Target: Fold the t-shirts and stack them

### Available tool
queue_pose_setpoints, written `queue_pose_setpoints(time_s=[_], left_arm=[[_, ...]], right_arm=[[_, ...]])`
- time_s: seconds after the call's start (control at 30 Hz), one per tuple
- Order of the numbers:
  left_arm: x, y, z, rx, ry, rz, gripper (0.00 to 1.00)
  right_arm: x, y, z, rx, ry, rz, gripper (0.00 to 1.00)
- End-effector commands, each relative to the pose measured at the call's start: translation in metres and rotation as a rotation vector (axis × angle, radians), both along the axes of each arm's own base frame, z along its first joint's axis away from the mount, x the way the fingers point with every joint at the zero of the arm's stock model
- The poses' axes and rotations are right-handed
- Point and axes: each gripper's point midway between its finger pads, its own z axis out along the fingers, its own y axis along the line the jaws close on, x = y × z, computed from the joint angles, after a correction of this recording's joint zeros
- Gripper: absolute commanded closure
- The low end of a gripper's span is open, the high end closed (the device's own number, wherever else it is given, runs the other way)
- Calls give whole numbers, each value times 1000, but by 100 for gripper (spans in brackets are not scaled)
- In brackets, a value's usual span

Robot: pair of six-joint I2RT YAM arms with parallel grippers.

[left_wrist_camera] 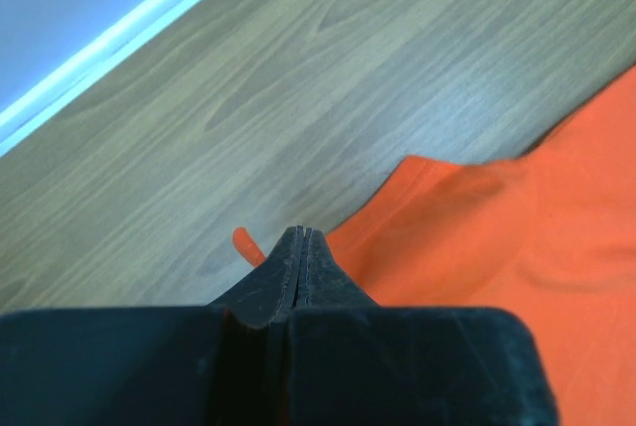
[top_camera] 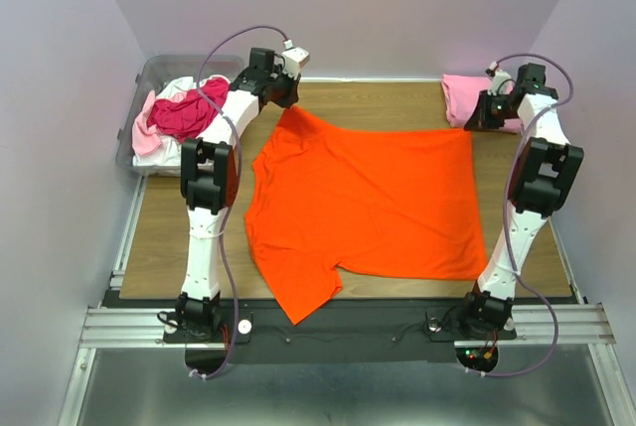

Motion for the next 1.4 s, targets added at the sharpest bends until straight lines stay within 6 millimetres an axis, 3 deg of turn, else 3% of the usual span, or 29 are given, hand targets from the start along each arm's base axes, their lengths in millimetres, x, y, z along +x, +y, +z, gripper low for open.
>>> queue_pose_setpoints(time_s=[0.0,0.17,0.43,0.63,0.8,0.83,0.87,1.03,1.17,1.37], left_arm=[[-6,8,65,-3,-135,-6,100],[-15,10,51,2,-102,-3,100],[-33,12,74,-26,-142,0,100],[-70,17,77,-32,-124,0,100],[-106,23,66,-27,-75,3,100],[-116,25,55,-21,-46,3,100],[-118,24,63,-26,-59,2,100],[-165,18,40,4,14,-9,100],[-202,20,6,48,113,21,100],[-236,22,-40,127,238,40,100]], right_arm=[[-4,-9,58,-10,-128,6,99],[-13,-11,60,-9,-131,16,99],[-23,-10,58,-14,-124,29,99],[-30,-15,63,-15,-134,25,99],[-43,-17,70,-18,-145,36,99],[-45,-17,68,-30,-146,48,100],[-48,-16,66,-31,-140,54,99],[-69,-10,48,-33,-91,80,99],[-85,-8,30,-54,-55,108,99],[-109,-4,0,-61,18,135,99]])
